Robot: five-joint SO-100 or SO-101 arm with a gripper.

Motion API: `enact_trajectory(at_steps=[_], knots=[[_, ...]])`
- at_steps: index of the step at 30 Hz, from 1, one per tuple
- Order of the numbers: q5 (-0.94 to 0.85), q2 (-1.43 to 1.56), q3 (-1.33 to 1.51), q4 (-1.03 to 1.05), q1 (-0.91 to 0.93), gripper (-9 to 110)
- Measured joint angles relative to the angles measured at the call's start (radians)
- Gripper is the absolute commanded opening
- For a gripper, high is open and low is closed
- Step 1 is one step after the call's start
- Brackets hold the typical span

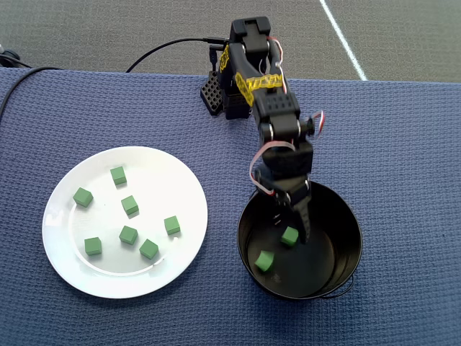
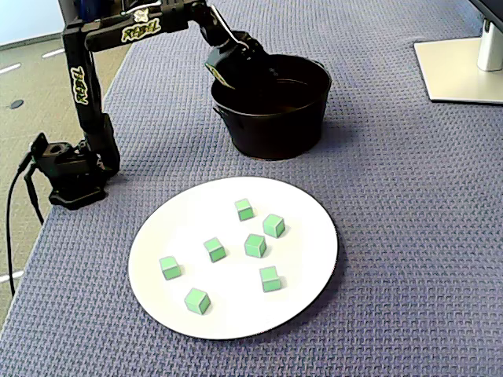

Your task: Pick up the items on the white plate and put them in the black container.

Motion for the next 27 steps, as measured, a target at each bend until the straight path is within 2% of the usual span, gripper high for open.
enact_trajectory(at_steps=[4,8,11,19,27], knots=[[0.044,0.014,-0.213,0.138,0.112,24],[-0.055,-0.035,-0.416,0.265,0.301,25],[-0.127,-0.109,-0.468,0.359,0.446,22],[-0.181,-0.192,-0.331,0.423,0.62,20],[-0.19,-0.299,-0.17,0.287,0.646,21]])
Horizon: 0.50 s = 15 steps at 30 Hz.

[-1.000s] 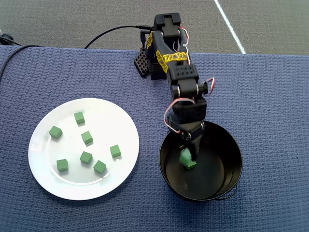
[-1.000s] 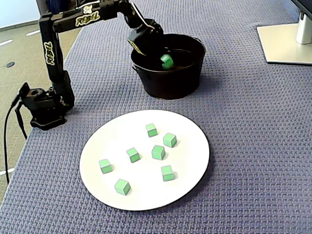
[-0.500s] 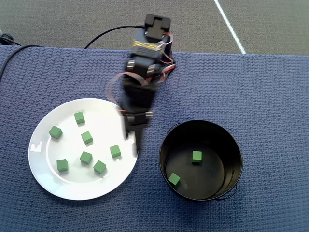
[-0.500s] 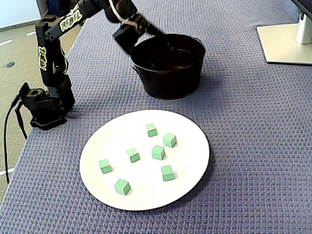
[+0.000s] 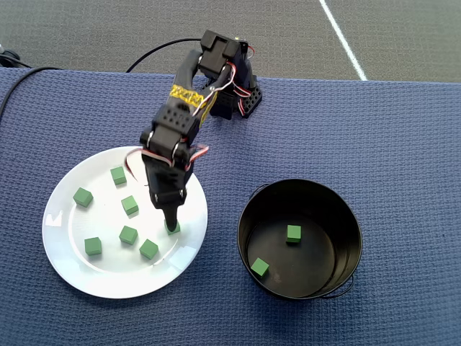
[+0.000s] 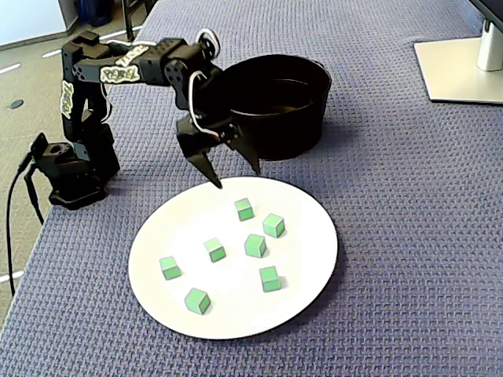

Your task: Pick up the items on the white plate and put them in the black container.

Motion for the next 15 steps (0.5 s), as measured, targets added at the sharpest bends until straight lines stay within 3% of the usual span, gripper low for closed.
enact_trajectory(at_steps=[15], knots=[[-0.054,-0.104,0.087,-0.143,-0.04,24]])
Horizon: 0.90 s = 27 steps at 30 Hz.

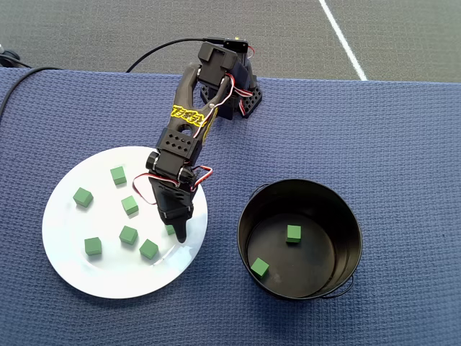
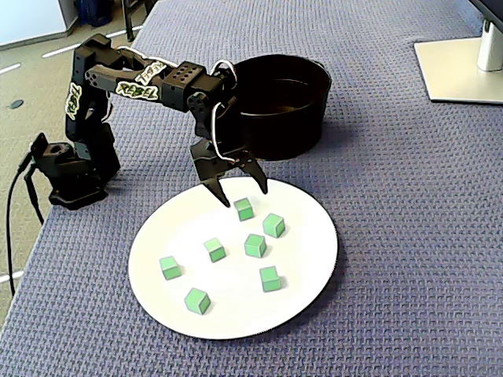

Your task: Pick up the items on the white plate and put them in the black container.

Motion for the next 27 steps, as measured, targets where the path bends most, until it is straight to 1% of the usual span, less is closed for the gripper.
enact_trajectory(at_steps=[6,8,9,10,19,22,24,27], knots=[[0.002,-0.006,0.021,-0.031,0.0,22],[-0.003,-0.006,0.026,-0.034,-0.008,17],[-0.003,-0.006,0.031,-0.04,-0.009,11],[-0.006,-0.006,0.035,-0.048,-0.009,0],[-0.003,0.0,0.075,-0.092,-0.005,0],[0.023,0.031,0.077,-0.092,-0.005,0],[0.054,0.097,0.049,-0.037,-0.003,0],[0.098,0.285,-0.066,0.083,-0.08,0]])
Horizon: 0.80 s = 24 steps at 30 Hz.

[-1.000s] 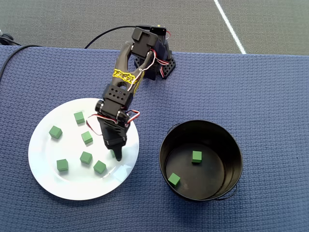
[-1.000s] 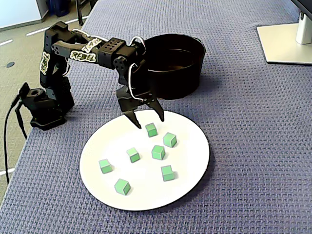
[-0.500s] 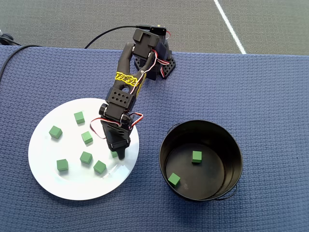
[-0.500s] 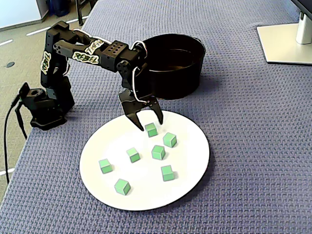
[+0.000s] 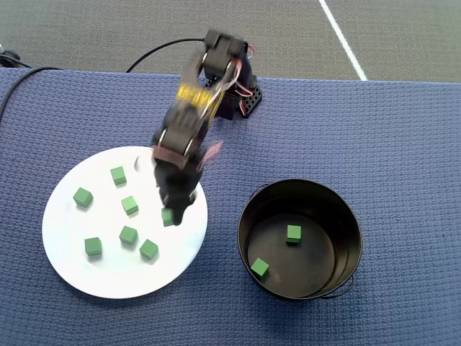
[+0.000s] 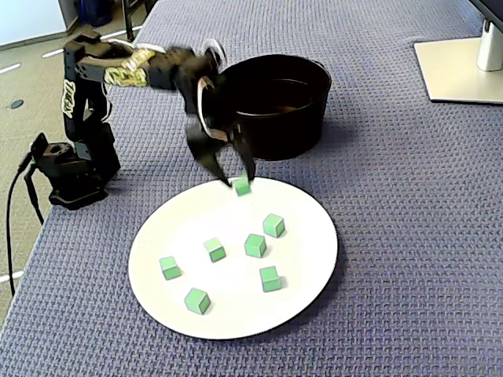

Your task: Pick up the items on the white plate and put them in the black container.

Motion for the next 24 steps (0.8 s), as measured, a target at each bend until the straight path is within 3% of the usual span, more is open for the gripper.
enact_trajectory(at_steps=[6,9,16,17,18,20,24], knots=[[-0.018,0.201,-0.296,0.115,-0.413,0],[-0.044,0.183,-0.27,0.067,-0.604,0],[-0.021,0.026,0.092,-0.155,-0.621,0],[-0.011,0.025,0.121,-0.172,-0.614,2],[0.002,0.026,0.144,-0.192,-0.606,15],[0.026,0.025,0.172,-0.219,-0.607,28],[0.084,0.069,0.156,-0.175,-0.597,38]])
